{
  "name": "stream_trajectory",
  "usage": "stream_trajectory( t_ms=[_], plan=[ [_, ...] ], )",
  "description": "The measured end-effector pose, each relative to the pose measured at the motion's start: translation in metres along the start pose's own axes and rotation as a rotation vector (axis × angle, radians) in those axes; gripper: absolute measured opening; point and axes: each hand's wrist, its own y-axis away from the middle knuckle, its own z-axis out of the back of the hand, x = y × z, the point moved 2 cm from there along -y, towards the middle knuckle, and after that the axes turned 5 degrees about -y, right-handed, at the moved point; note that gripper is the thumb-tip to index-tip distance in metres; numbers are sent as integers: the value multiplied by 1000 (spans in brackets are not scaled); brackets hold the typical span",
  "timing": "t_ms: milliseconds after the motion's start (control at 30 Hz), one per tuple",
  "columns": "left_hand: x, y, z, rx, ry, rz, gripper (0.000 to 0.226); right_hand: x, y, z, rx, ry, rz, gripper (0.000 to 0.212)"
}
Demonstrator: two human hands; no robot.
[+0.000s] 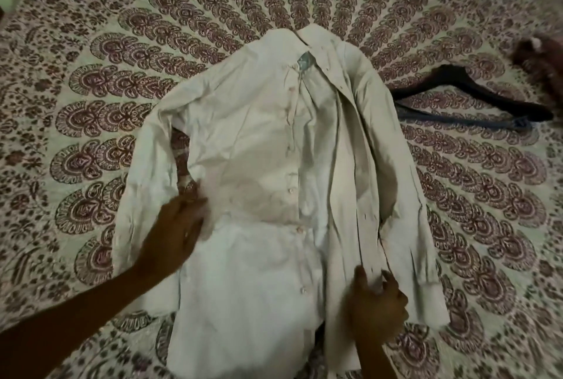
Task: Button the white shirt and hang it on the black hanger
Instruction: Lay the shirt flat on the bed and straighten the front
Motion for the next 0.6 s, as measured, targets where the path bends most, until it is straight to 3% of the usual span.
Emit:
stream_trajectory(
  t_ms=[167,333,467,533,600],
  plan=[
    [-17,98,-37,39,273,174,51,-31,-1,24,247,-55,10,62],
    [-20,141,-50,-12,257,591,52,-46,-1,46,377,-2,84,57],
    [-8,148,-55,37,285,653,59,-63,0,52,571,-15,48,73],
    [-5,145,-51,33,266,668,47,-67,-5,63,459,-22,62,58],
    [-3,144,-48,14,232,641,35,-61,-3,81,197,-200,49,36]
  ],
)
